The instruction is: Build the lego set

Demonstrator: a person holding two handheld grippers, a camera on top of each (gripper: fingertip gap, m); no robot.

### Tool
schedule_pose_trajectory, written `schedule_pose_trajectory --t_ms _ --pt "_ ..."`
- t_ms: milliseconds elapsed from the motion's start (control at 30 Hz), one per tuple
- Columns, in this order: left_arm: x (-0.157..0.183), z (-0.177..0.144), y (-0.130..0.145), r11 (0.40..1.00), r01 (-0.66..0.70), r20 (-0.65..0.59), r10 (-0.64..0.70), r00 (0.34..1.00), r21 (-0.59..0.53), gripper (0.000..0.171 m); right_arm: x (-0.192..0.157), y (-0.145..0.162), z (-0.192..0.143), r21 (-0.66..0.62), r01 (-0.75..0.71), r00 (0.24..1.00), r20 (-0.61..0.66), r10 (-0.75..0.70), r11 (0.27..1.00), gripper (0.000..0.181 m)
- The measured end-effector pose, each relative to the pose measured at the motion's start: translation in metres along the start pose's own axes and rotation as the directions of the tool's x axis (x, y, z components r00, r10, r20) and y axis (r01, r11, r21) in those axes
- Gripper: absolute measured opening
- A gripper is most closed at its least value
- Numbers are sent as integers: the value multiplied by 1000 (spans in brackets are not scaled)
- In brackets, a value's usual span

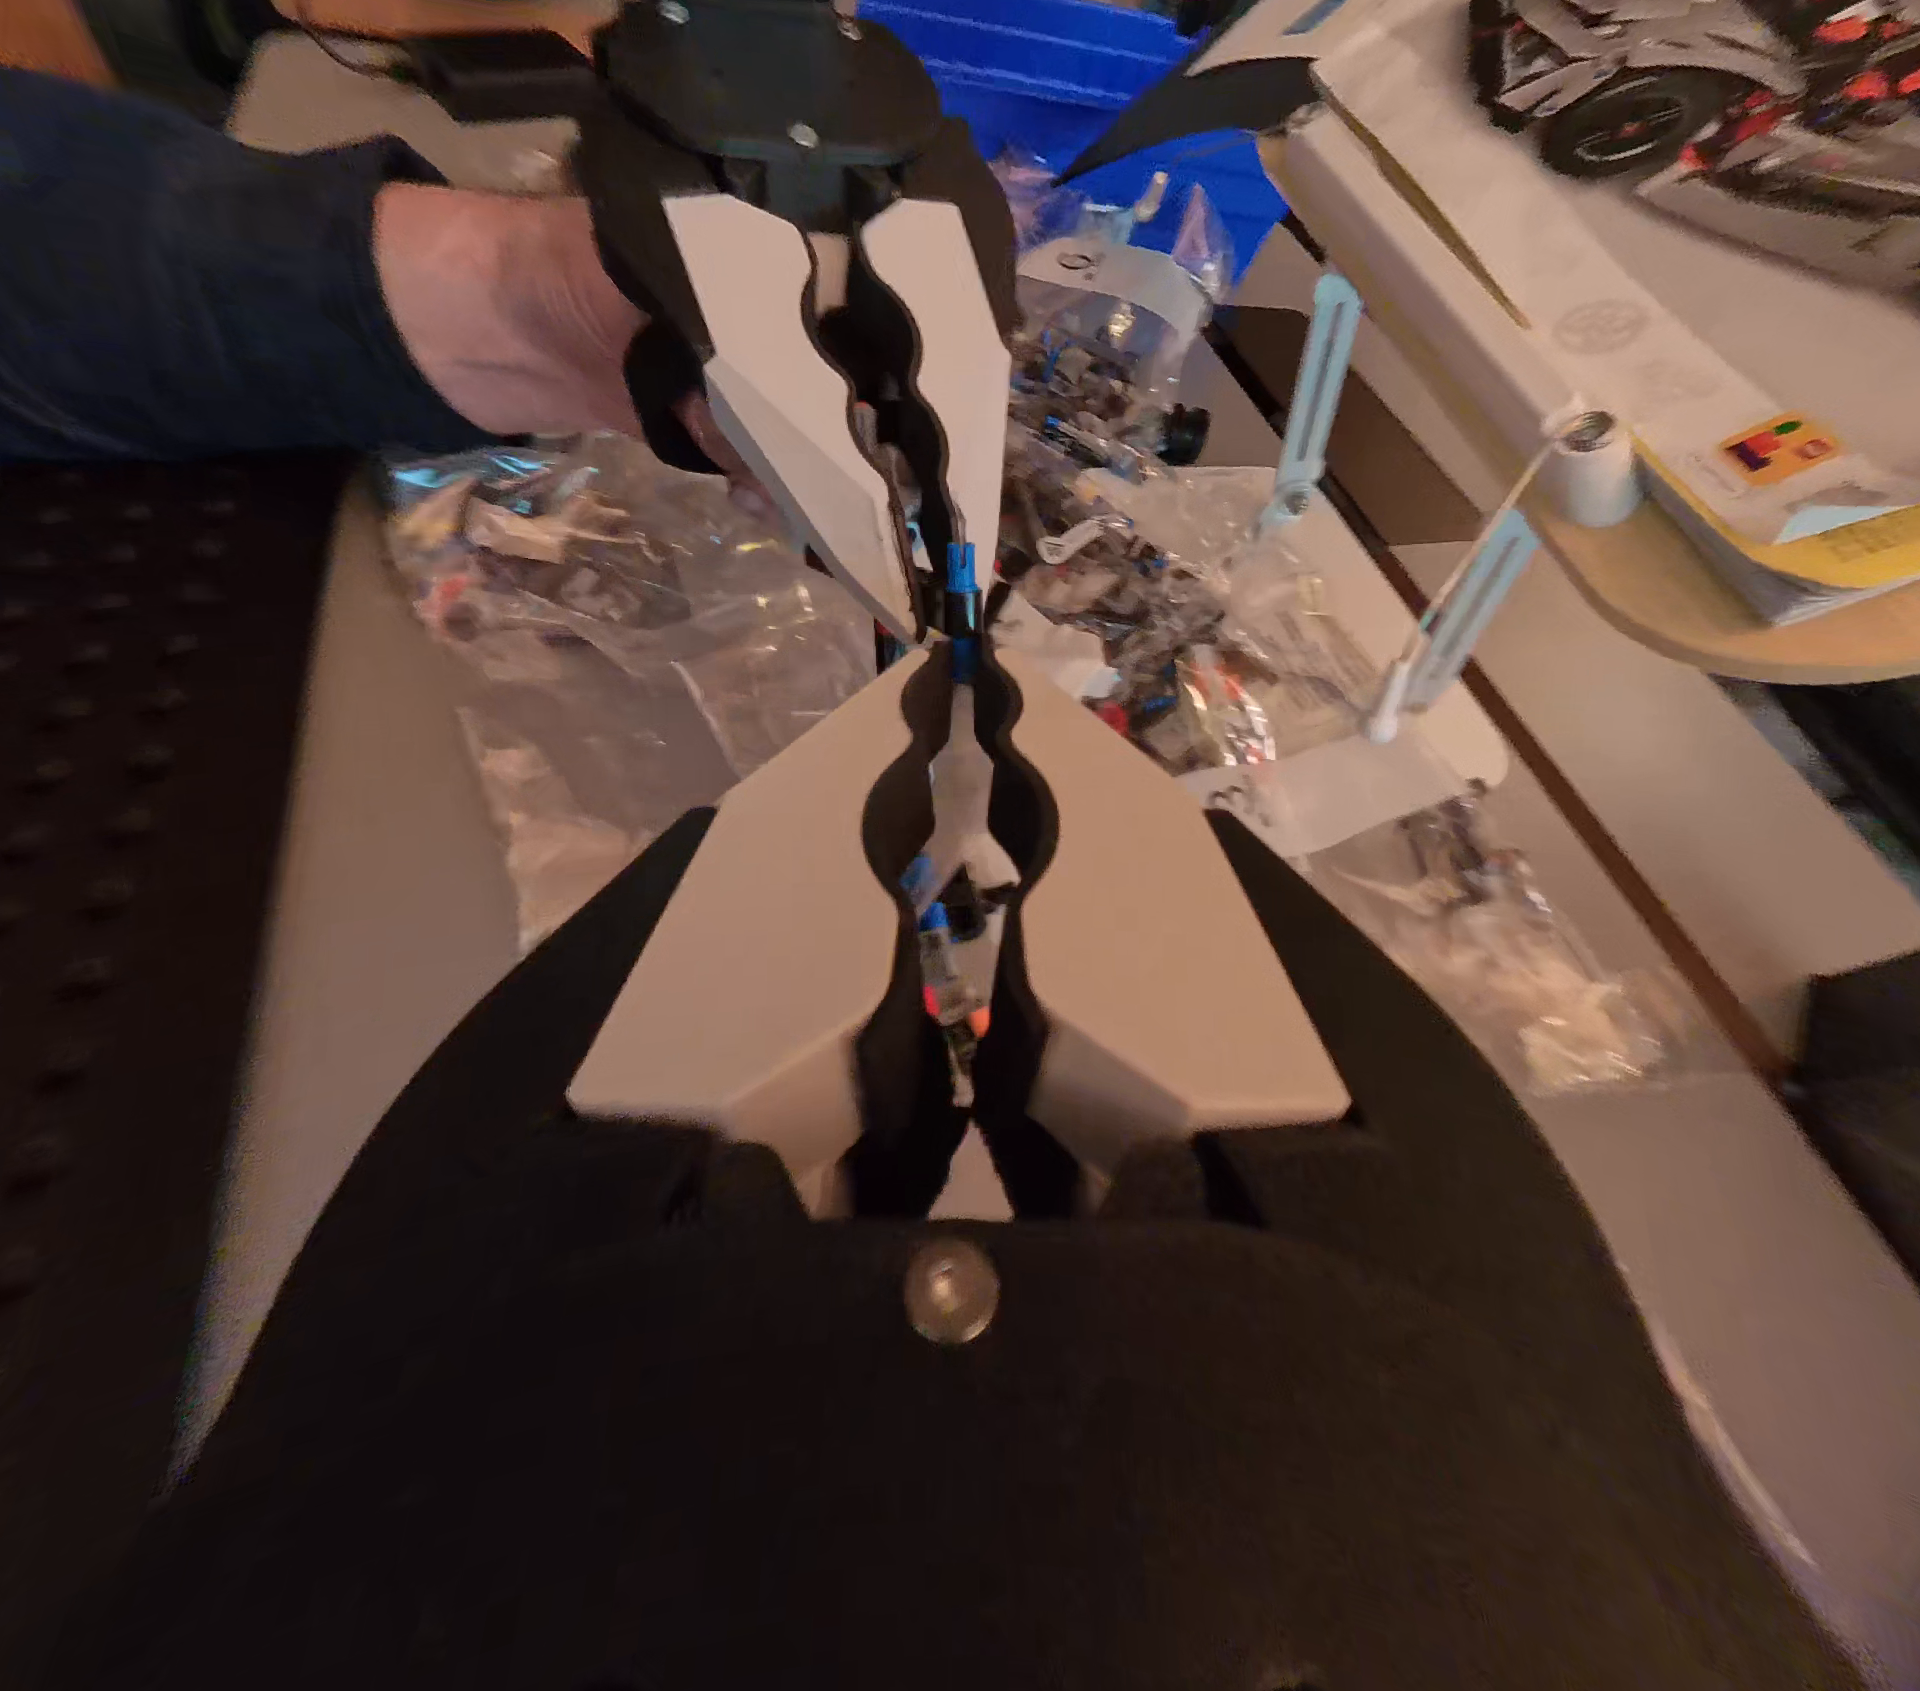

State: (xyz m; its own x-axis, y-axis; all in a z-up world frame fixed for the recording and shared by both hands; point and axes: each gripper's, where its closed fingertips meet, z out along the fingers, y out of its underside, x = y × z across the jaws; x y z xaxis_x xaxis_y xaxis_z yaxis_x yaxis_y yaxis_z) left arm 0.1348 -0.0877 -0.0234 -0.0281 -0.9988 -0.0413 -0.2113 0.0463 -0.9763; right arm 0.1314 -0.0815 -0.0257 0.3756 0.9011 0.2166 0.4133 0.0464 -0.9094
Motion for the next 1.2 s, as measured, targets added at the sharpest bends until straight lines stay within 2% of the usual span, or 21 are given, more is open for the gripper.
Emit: schedule_pose_trajectory --t_ms 67,300,467,500,533,567,600,667,733,800,900,1000,1100,1133,1200 --pt "-2 1 -6 1000 -8 35 7 999 25 5 3 0 -2 -31 52 997 -50 -53 998 1" --pt "-3 3 -15 993 80 26 -82 996 82 5 7 -1 -7 -86 134 980 -134 -145 987 2" --pt "-3 4 -18 984 135 8 -137 991 115 5 7 2 -10 -101 132 981 -131 -145 986 1" --pt "-13 -5 -29 969 155 44 -166 985 194 6 7 18 -8 -208 192 967 -126 -221 959 0" --pt "-32 -35 -53 900 247 31 -276 961 359 6 6 38 -2 -302 230 954 -118 -276 925 0" --pt "-51 -71 -68 850 237 69 -303 950 471 5 0 44 3 -305 223 961 -92 -261 926 0" --pt "-54 -83 -62 886 185 126 -261 957 426 6 -3 31 3 -245 213 966 -94 -242 946 0" --pt "-33 -69 -55 913 189 44 -219 975 363 6 -1 0 -6 -81 136 986 -89 -143 987 0" --pt "-27 -47 -50 942 158 45 -179 983 295 6 10 9 -7 -54 77 991 -105 -82 996 0" --pt "-17 -37 -45 942 203 -44 -199 979 267 6 19 13 -10 -58 90 982 -159 -98 994 3" --pt "-14 -25 -33 944 231 -62 -222 973 236 6 10 -4 -11 52 23 997 -75 -19 998 24" --pt "-6 -12 -31 951 224 -83 -211 974 211 6 -2 -1 0 53 -38 999 24 36 998 35" --pt "-1 -3 -30 947 242 -118 -221 968 212 6 -15 16 17 -46 -9 997 71 12 999 30" --pt "1 -2 -31 943 255 -133 -230 964 214 6 -18 20 20 -75 8 997 71 -3 997 18" --pt "3 -3 -33 939 261 -147 -232 962 226 6 -20 26 24 -112 0 996 89 10 994 18"
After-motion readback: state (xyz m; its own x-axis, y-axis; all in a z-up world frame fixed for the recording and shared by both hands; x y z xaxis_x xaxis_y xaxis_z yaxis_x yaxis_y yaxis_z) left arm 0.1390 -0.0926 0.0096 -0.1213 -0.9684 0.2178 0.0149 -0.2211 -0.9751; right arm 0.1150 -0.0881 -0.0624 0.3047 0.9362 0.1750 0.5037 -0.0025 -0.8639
